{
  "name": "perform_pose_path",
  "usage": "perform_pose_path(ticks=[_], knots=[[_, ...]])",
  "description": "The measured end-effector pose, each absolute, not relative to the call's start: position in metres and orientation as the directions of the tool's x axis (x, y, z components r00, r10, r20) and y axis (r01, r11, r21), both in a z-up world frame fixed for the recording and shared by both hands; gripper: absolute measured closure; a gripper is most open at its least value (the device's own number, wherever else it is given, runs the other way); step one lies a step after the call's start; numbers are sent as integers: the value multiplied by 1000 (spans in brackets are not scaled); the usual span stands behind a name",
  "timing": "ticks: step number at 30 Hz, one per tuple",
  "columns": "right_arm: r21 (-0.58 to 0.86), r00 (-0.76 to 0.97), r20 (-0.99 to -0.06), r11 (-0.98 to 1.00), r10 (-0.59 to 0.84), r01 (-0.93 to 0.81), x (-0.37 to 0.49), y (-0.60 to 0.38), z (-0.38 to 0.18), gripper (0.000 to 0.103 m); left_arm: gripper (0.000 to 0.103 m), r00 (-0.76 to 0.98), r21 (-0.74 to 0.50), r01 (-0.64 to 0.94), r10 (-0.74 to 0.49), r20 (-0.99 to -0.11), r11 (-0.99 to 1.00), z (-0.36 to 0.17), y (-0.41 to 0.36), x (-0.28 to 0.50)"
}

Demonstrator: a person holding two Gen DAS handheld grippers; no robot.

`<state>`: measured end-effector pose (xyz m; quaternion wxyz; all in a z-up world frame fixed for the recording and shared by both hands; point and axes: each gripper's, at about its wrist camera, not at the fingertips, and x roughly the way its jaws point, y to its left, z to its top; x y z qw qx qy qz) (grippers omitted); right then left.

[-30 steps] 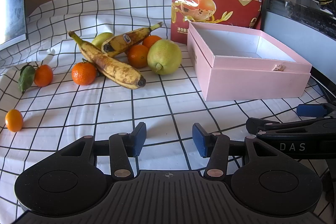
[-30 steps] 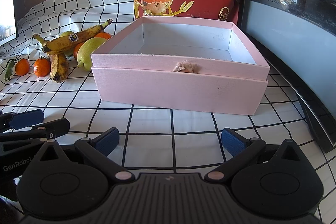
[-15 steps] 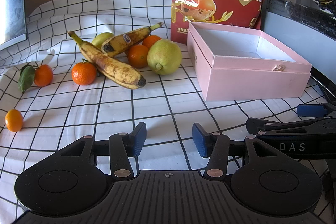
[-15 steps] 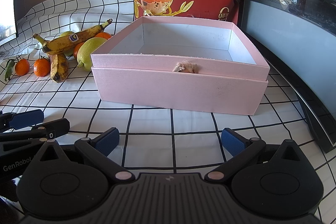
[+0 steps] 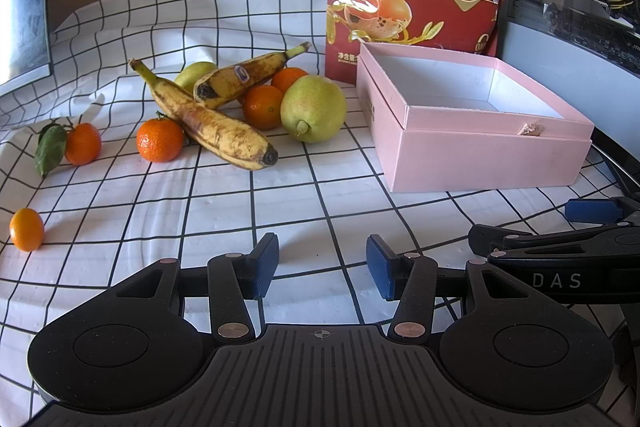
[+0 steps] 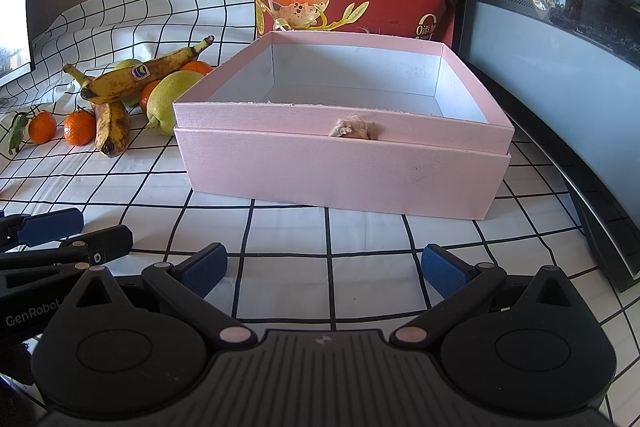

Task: Organize fruits

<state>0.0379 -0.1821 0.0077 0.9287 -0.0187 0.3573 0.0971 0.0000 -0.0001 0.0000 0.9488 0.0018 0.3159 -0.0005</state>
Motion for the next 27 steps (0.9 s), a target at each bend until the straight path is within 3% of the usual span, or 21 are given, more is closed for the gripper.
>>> perform_pose_path(ticks=[20, 23, 27], knots=[[34, 726, -667, 980, 167, -194, 38, -181, 7, 0, 49, 801, 10, 2, 5, -599, 1000, 0, -3, 0], [35, 714, -678, 978, 174, -206, 39, -182, 8, 0, 51, 781, 9, 50, -33, -623, 999, 5, -1, -2], [34, 652, -732, 968, 194, -250, 48, -182, 12, 0, 51, 735, -111, 95, -145, -662, 989, 24, 25, -5]])
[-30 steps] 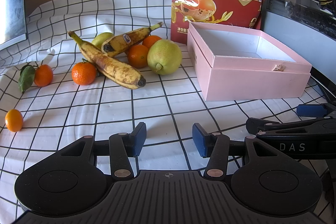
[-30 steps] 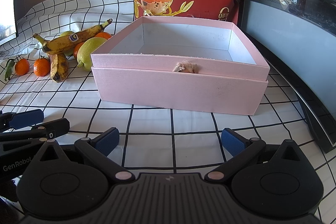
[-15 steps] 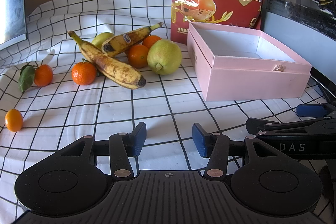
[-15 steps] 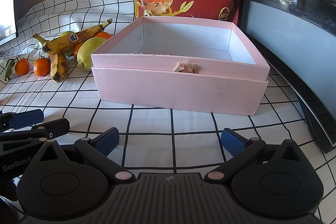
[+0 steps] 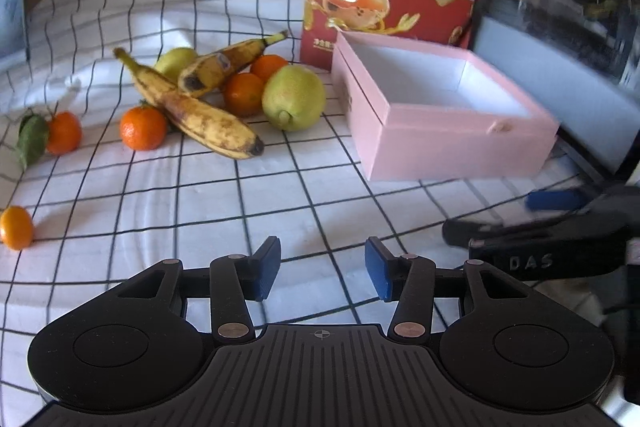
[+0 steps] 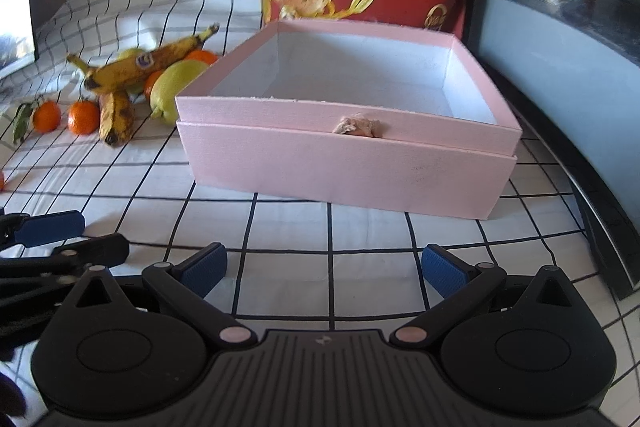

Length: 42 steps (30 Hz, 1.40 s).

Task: Organize fruits
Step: 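Reach into the fruit pile and grasp a yellow banana with the right tool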

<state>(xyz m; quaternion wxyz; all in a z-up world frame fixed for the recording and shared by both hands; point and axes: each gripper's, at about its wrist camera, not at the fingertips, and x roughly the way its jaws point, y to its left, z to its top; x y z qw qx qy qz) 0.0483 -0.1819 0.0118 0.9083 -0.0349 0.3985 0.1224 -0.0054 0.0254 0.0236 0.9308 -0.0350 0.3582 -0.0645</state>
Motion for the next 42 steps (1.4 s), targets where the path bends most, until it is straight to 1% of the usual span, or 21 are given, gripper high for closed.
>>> perform_pose_path(ticks=[3, 5, 8, 13, 15, 17, 20, 22, 24, 25, 26, 27, 29, 32, 33, 35, 38, 41, 42], knots=[[36, 606, -768, 958, 209, -285, 54, -183, 15, 0, 51, 737, -162, 46, -143, -661, 986, 41, 58, -9], [37, 580, -793, 964, 188, -262, 56, -182, 16, 0, 51, 732, -206, 0, -141, -667, 978, 51, 89, -7], [33, 558, -814, 972, 160, -231, 57, -178, 17, 0, 52, 715, -261, -63, -139, -685, 963, 52, 134, -1], [29, 497, -858, 978, 130, -206, 66, -163, 22, 1, 52, 712, -335, -209, -92, -696, 919, 44, 201, -3], [27, 491, -858, 968, 151, -251, 64, -145, 29, 16, 52, 706, -347, -225, -93, -702, 910, 44, 213, -3], [22, 509, -839, 946, 194, -324, 60, -117, 45, 17, 52, 710, -347, -226, -90, -698, 910, 47, 221, -6], [72, 558, -768, 908, 316, -414, 71, -80, 82, 21, 52, 729, -354, -217, -90, -679, 910, 55, 224, -13], [143, 568, -736, 905, 368, -401, 97, -61, 100, 26, 52, 739, -368, -222, -91, -667, 903, 61, 222, -14], [234, 560, -731, 915, 389, -330, 136, -43, 108, 37, 52, 743, -406, -236, -105, -661, 883, 63, 222, -13], [271, 545, -740, 916, 394, -296, 154, -33, 108, 40, 52, 740, -416, -235, -116, -663, 879, 62, 222, -12], [299, 533, -748, 918, 396, -262, 172, -24, 106, 45, 52, 739, -419, -215, -134, -661, 882, 63, 221, -11], [314, 517, -759, 918, 395, -240, 189, -12, 100, 47, 52, 741, -406, -187, -143, -656, 894, 65, 221, -11], [264, 503, -795, 940, 339, -216, 212, 9, 91, 52, 52, 752, -381, -190, -115, -649, 905, 67, 224, -16], [232, 451, -840, 951, 303, -206, 233, 29, 79, 54, 52, 766, -408, -233, -91, -636, 883, 66, 239, -30], [238, 435, -849, 952, 301, -194, 236, 31, 76, 54, 52, 764, -421, -252, -87, -639, 871, 63, 244, -34], [205, 410, -876, 966, 254, -158, 244, 35, 71, 54, 52, 756, -431, -280, -80, -650, 858, 57, 255, -43], [193, 409, -876, 962, 257, -193, 247, 39, 69, 54, 52, 741, -412, -322, -44, -670, 852, 48, 267, -52], [178, 406, -878, 961, 253, -213, 249, 42, 69, 53, 52, 735, -421, -353, -30, -677, 835, 43, 278, -58], [175, 401, -880, 959, 255, -224, 248, 42, 69, 55, 52, 735, -422, -359, -27, -677, 832, 43, 280, -59]])
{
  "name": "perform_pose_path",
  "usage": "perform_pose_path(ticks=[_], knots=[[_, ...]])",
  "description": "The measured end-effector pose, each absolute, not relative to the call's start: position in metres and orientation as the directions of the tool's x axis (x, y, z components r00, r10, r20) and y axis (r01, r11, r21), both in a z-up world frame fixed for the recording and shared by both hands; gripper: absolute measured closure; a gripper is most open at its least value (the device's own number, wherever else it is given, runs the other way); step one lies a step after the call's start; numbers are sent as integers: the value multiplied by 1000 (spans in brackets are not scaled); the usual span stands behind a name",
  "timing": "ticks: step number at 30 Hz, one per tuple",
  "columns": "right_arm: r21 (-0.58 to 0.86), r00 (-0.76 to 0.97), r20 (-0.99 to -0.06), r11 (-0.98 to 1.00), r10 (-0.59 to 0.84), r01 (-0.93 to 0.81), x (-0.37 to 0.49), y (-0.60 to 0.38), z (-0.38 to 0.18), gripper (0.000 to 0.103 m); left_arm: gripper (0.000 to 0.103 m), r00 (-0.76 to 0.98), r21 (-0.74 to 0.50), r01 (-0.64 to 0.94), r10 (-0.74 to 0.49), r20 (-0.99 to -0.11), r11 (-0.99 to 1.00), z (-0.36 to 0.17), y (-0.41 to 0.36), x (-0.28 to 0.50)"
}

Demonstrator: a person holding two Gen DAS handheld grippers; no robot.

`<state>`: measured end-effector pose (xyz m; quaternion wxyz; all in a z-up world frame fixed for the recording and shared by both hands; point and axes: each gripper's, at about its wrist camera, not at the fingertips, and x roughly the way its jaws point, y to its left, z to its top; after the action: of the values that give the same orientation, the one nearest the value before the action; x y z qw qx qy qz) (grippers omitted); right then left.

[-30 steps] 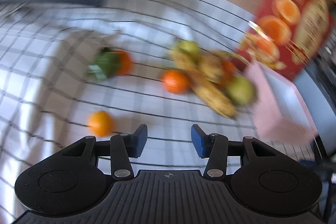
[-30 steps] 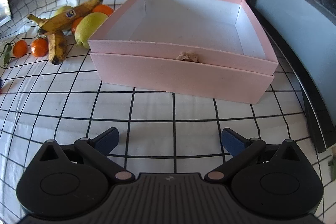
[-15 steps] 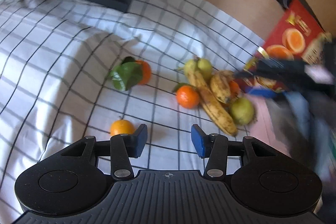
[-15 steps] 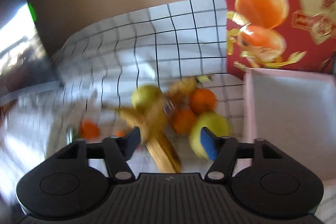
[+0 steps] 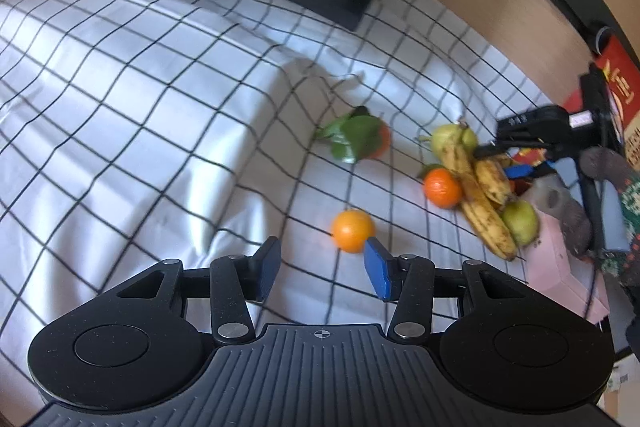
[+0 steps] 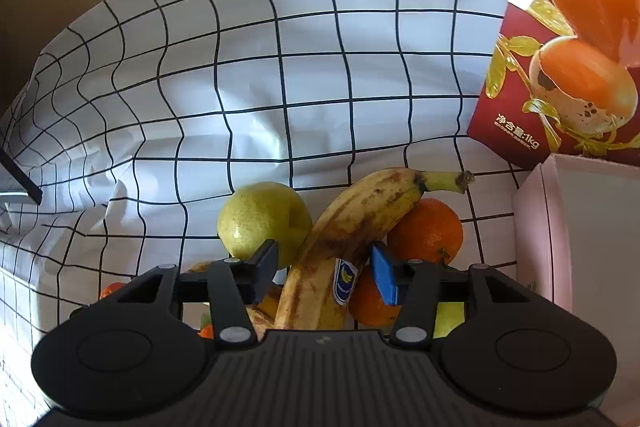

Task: Organize fruits
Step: 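Reach into the fruit pile and grasp a yellow banana with the right tool, then grasp a small tangerine with the left tool while the right tool lifts the banana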

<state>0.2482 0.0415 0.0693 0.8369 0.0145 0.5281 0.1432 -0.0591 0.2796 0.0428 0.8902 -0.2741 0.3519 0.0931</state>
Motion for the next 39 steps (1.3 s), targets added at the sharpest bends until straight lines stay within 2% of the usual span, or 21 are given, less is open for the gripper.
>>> perform_pose_path(ticks=[2, 7, 8, 9, 11, 16, 17, 18, 20, 25, 32, 39], knots=[[158, 406, -876, 951, 260, -267, 244, 41, 70, 60, 52, 735, -427, -361, -28, -677, 829, 42, 282, -58], [254, 379, -851, 916, 364, -310, 226, 19, 80, 72, 52, 739, -421, -328, -48, -672, 846, 43, 276, -46], [262, 386, -839, 907, 383, -329, 219, 14, 84, 78, 52, 739, -421, -317, -57, -671, 850, 43, 274, -43], [264, 394, -831, 902, 393, -342, 214, 10, 88, 89, 52, 739, -421, -308, -64, -670, 853, 43, 271, -40], [319, 364, -812, 870, 456, -377, 205, -1, 95, 95, 52, 740, -421, -283, -82, -667, 862, 44, 265, -33], [243, 423, -795, 868, 434, -433, 188, -6, 102, 94, 52, 747, -423, -215, -131, -652, 880, 51, 248, -20], [243, 435, -793, 876, 427, -417, 189, -6, 102, 88, 52, 750, -420, -199, -138, -646, 885, 54, 244, -18], [248, 441, -791, 881, 425, -404, 191, -5, 101, 77, 52, 753, -419, -191, -142, -642, 888, 55, 243, -18], [248, 450, -787, 884, 422, -396, 194, 0, 99, 65, 52, 758, -422, -183, -146, -636, 888, 57, 240, -17], [85, 483, -820, 899, 309, -430, 203, 35, 83, 65, 52, 758, -434, -193, -147, -635, 880, 56, 242, -23], [55, 451, -842, 878, 297, -475, 211, 41, 68, 66, 52, 743, -390, -241, -90, -664, 889, 46, 260, -34], [135, 430, -810, 840, 399, -526, 169, 18, 103, 67, 52, 719, -256, -192, -42, -694, 947, 40, 255, -17]])
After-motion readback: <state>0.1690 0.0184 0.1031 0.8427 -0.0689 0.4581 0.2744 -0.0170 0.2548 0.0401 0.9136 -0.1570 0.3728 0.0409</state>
